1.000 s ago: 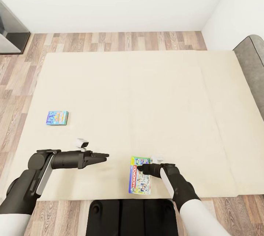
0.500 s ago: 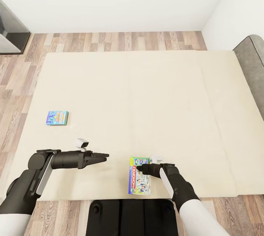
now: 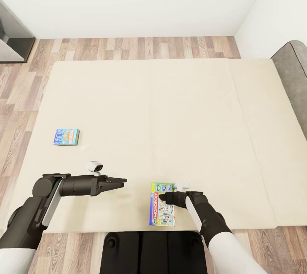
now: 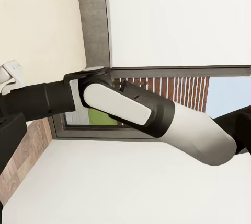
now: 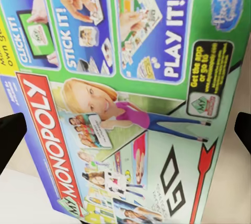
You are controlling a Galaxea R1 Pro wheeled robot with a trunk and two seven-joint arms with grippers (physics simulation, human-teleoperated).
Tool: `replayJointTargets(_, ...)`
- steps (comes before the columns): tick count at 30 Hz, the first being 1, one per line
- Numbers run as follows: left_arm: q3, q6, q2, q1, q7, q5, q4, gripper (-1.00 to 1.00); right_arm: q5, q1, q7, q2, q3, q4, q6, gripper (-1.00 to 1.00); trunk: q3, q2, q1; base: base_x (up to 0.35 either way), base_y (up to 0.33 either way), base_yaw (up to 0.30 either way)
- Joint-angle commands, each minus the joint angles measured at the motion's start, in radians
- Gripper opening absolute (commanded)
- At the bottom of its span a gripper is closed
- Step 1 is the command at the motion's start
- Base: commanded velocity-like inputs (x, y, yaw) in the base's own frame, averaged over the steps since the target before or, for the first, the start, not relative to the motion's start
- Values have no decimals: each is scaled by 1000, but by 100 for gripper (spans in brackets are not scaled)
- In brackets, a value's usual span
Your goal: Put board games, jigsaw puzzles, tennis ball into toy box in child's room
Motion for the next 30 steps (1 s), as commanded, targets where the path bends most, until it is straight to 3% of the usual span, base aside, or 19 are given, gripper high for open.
replayJointTargets(1, 0, 11, 0, 0, -3, 1, 0, 100, -8, 0, -3, 0, 1, 0, 4, 100, -1, -2, 1, 0, 0, 0)
replayJointTargets(30, 0, 11, 0, 0, -3, 1, 0, 100, -9, 0, -3, 1, 2, 2, -1, 100, -8, -2, 1, 0, 0, 0)
